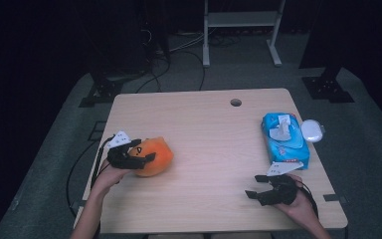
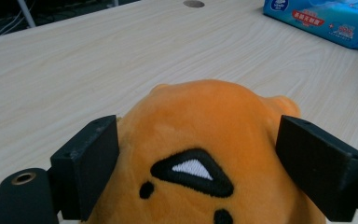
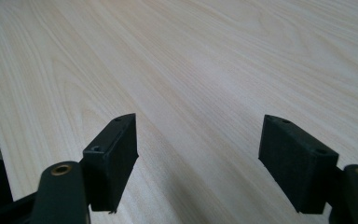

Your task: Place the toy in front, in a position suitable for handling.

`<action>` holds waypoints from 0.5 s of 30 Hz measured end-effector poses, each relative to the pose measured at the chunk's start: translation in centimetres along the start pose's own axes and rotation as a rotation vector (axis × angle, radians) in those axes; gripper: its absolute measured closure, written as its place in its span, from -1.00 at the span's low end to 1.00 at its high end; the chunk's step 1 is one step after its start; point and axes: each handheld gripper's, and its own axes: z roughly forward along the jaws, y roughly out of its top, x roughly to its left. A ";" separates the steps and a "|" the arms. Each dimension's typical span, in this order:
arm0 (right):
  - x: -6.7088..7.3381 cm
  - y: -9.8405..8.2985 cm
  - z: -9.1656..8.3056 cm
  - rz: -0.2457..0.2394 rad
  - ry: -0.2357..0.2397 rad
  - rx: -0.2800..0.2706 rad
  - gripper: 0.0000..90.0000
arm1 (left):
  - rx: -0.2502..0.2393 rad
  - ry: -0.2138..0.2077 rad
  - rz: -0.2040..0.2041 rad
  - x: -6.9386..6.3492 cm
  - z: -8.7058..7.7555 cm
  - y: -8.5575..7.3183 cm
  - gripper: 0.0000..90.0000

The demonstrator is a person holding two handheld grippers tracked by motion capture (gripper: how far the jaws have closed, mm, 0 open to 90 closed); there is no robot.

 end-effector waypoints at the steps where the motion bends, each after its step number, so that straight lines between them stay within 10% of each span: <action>1: 0.0 0.0 0.0 -0.002 0.000 -0.001 -0.41 | -0.005 0.000 -0.012 0.0 0.0 -0.1 -0.69; 15: 0.4 0.1 0.2 -0.012 0.009 0.016 -0.35 | 0.024 -0.001 -0.009 -0.2 -0.2 -0.9 -0.23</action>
